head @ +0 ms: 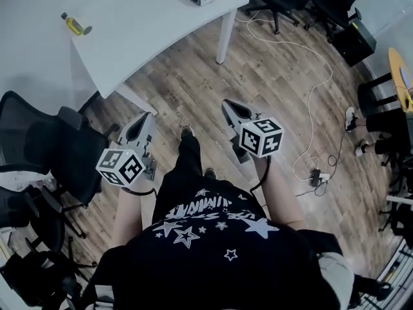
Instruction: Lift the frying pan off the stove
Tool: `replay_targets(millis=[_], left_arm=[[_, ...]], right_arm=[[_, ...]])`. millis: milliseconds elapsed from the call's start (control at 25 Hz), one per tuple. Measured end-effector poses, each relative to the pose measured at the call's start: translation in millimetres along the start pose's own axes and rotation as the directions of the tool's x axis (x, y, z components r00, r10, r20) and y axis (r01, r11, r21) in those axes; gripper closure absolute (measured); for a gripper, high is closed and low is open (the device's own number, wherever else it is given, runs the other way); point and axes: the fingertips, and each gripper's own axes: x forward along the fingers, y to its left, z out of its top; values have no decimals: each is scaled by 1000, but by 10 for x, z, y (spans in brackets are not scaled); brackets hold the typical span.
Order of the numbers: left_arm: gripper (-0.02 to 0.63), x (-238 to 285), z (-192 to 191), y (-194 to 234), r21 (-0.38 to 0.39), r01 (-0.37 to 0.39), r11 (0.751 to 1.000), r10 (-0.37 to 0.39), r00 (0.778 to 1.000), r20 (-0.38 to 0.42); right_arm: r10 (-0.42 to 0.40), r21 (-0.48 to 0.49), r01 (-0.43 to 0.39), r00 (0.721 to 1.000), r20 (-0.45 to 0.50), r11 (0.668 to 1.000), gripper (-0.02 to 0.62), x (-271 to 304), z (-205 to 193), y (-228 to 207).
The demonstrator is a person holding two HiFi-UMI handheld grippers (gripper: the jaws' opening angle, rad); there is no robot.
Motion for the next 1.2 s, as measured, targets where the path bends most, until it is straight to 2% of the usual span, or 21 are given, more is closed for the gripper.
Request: replay_targets(millis=[240, 600, 920, 1200], left_arm=[[597, 713, 274, 405, -6, 55, 998, -55, 998, 2], [597, 1900, 965, 828, 26, 178, 984, -178, 984, 2], [597, 2435, 1151, 1306, 41, 200, 979, -198, 979, -38], [597, 2728, 1203, 1554, 0, 240, 971, -240, 969, -66]], right_arm=[[-42, -16, 42, 999, -12, 999, 586, 487, 326, -351], [-131, 17, 130, 990, 59, 991, 586, 1285, 1215, -994], [-160, 26, 158, 985, 61, 987, 586, 1916, 1588, -1265], [-174, 40, 172, 983, 57, 984, 586, 2371, 1795, -1355]])
